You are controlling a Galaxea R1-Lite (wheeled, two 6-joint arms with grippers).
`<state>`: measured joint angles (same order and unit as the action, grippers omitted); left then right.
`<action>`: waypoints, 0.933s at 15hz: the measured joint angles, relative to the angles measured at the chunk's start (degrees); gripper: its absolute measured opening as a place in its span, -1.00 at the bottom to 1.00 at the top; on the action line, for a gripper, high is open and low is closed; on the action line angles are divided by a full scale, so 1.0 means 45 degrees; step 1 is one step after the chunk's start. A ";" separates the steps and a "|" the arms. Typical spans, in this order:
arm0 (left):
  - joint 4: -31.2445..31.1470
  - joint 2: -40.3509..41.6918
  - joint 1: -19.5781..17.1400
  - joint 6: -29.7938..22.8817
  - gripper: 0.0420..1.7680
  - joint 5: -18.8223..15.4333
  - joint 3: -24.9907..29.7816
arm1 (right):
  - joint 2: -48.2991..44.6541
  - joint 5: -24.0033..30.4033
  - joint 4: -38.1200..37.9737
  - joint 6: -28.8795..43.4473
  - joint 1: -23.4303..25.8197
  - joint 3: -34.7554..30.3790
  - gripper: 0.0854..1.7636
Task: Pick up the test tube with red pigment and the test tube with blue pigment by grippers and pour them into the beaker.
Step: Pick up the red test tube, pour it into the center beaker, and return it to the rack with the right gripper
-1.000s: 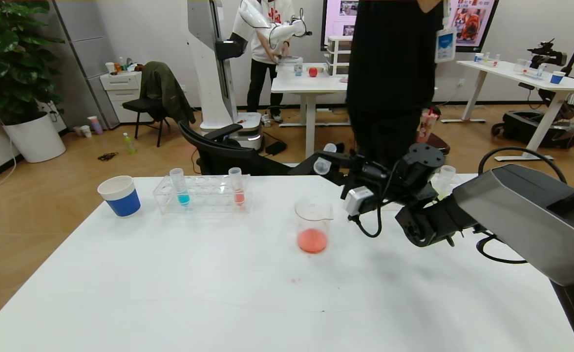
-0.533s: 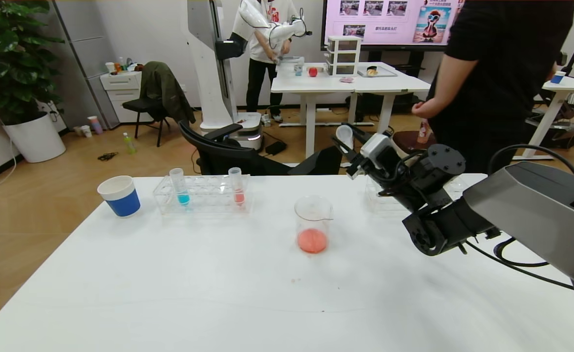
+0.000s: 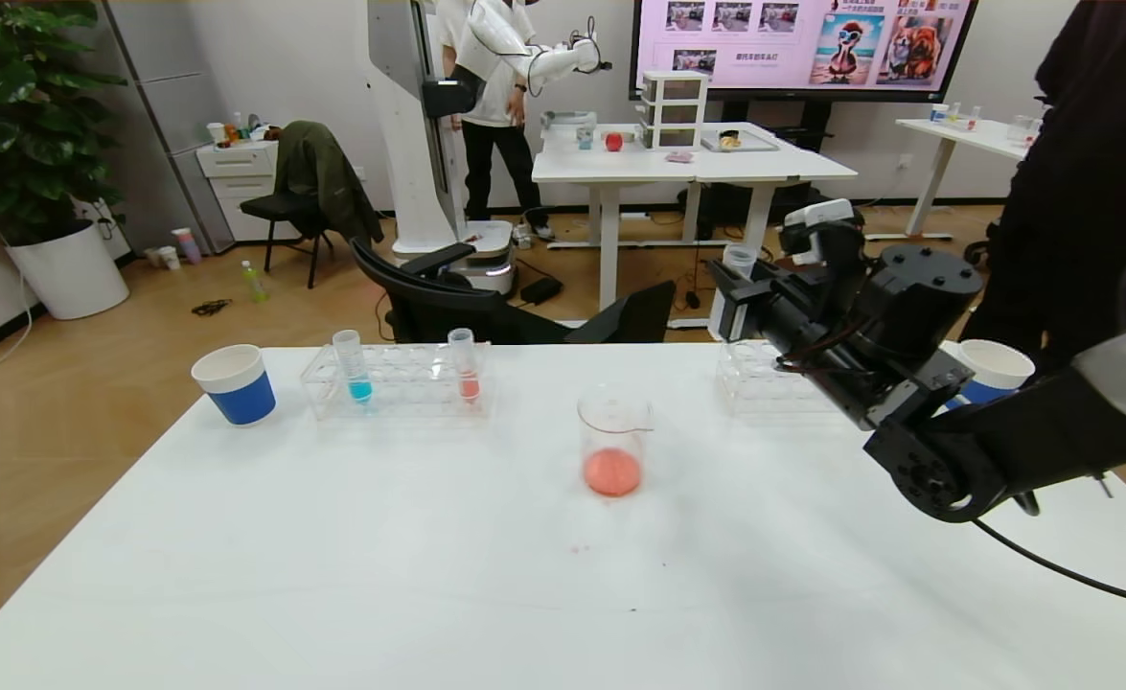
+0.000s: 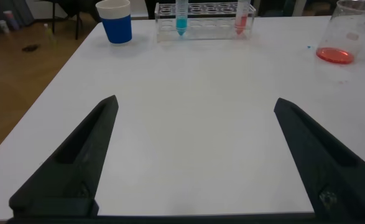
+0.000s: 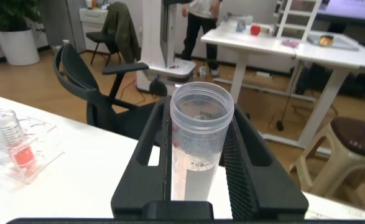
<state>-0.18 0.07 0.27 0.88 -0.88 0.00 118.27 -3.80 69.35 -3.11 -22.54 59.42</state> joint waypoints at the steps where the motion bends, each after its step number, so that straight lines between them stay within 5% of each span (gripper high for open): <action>1: 0.0000 0.0000 0.0000 -0.0008 0.98 0.0005 0.0000 | -0.0563 -0.0049 -0.0981 0.0409 0.0135 -0.0098 -0.50; 8: 0.0005 0.0000 0.0000 0.0000 0.98 0.0000 0.0000 | -0.2823 0.0043 -0.6090 0.0959 0.4283 0.1384 -0.50; 14: 0.0000 0.0000 0.0000 0.0000 0.98 0.0005 0.0000 | -0.2284 0.1279 -0.6293 0.0783 0.7648 0.1980 -0.50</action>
<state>-0.18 0.07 0.27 0.88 -0.85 0.00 108.00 1.95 41.03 0.41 11.87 68.33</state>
